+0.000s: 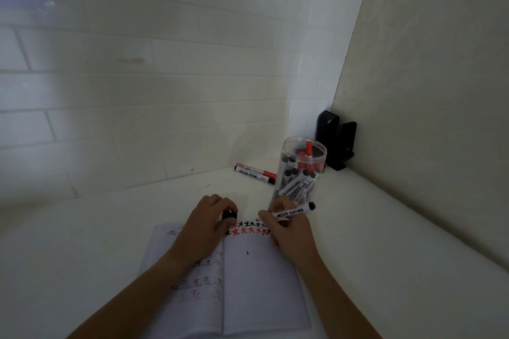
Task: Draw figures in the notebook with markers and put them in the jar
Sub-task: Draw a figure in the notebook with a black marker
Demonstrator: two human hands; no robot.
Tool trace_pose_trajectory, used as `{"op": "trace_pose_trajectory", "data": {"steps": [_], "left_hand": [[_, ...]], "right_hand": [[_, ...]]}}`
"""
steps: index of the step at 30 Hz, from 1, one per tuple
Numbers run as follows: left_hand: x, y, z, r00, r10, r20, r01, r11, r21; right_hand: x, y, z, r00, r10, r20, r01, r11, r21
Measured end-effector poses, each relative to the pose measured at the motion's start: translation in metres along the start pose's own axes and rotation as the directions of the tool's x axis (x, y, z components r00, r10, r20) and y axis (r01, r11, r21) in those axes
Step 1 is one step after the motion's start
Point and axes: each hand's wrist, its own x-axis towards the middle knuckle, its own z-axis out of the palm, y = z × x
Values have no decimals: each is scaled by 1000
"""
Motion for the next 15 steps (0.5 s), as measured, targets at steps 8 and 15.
{"op": "trace_pose_trajectory", "data": {"steps": [8, 15], "left_hand": [[-2, 11, -9, 997, 72, -17, -74, 991, -109], [-3, 19, -11, 985, 175, 6, -173, 977, -121]], "right_hand": [[-7, -7, 9, 988, -12, 152, -10, 990, 142], [-10, -11, 10, 970, -18, 243, -24, 986, 166]]}}
